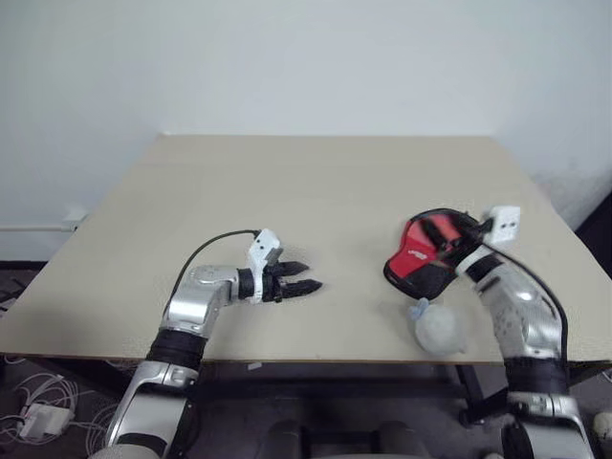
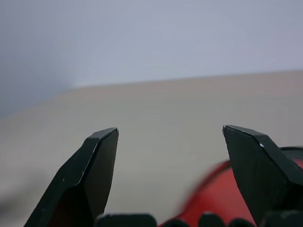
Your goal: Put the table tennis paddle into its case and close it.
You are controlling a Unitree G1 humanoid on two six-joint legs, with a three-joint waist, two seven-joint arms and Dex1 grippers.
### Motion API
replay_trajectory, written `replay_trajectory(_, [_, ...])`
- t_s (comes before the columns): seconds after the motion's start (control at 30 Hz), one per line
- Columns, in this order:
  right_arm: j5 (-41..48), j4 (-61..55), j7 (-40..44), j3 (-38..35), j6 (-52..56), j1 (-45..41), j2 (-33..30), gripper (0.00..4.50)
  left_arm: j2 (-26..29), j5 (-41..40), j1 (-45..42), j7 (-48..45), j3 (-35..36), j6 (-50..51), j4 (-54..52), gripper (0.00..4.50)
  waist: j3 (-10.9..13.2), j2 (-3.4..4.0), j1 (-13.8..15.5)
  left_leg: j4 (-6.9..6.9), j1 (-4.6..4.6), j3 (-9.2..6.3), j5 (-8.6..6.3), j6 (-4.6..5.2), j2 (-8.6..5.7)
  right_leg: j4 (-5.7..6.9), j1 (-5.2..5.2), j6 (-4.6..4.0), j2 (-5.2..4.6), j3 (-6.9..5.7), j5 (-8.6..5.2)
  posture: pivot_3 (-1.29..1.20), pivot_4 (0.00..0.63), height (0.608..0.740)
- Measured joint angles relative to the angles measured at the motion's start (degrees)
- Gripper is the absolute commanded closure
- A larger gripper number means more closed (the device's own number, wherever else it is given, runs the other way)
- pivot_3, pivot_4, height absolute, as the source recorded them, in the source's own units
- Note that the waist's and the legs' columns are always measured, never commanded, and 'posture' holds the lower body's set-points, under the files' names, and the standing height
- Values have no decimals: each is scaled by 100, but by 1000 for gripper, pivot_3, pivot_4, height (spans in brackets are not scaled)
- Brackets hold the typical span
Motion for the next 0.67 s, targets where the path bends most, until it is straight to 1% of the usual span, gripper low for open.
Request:
replay_trajectory(0.03, [138, -244, 264, 97, 164, 278, -125, 689, 7, -62, 124, 2, 119, -165, -25, 1160, 2, -3, 46, 0, -1, 3, 0, 0, -2, -1, -1, 0, -4, 0, 0, 0, 0, 740])
replay_trajectory(0.1, [305, -443, 511, 121, 357, 480, -214, 689, 83, -110, 258, 2, 244, -300, -25, 1160, 6, -9, 62, 4, -3, 6, 0, 0, -3, -1, -3, -1, -6, 0, 0, 0, 0, 740])
replay_trajectory(0.27, [1162, -1484, 1187, -12, 871, 926, -640, 689, 334, -118, 322, -21, 282, -537, 82, 1160, 9, -21, 67, 1, -2, 3, -1, -2, -2, -4, -3, -1, -4, -5, -1, 0, 0, 740])
replay_trajectory(0.37, [1481, -1863, 1473, -135, 1007, 1147, -833, 689, 442, -83, 336, -52, 287, -691, 341, 1160, 12, -28, 61, 2, -1, 4, -1, -2, 0, -3, -4, -1, -2, -5, -1, 0, 0, 740])
replay_trajectory(0.5, [1625, -2047, 1622, -146, 1092, 1259, -926, 689, 526, -35, 373, -25, 295, -744, 568, 1160, 15, -44, 59, 2, -1, 4, -1, -2, 1, -4, -4, -2, -2, -6, -2, 0, 0, 740])
replay_trajectory(0.67, [1588, -2069, 1498, 45, 1095, 1120, -731, 689, 579, -31, 500, -19, 300, -746, 590, 1160, 17, -50, 65, 2, -1, 4, -1, -3, 2, -4, -5, -2, -2, -6, -2, 0, 0, 740])
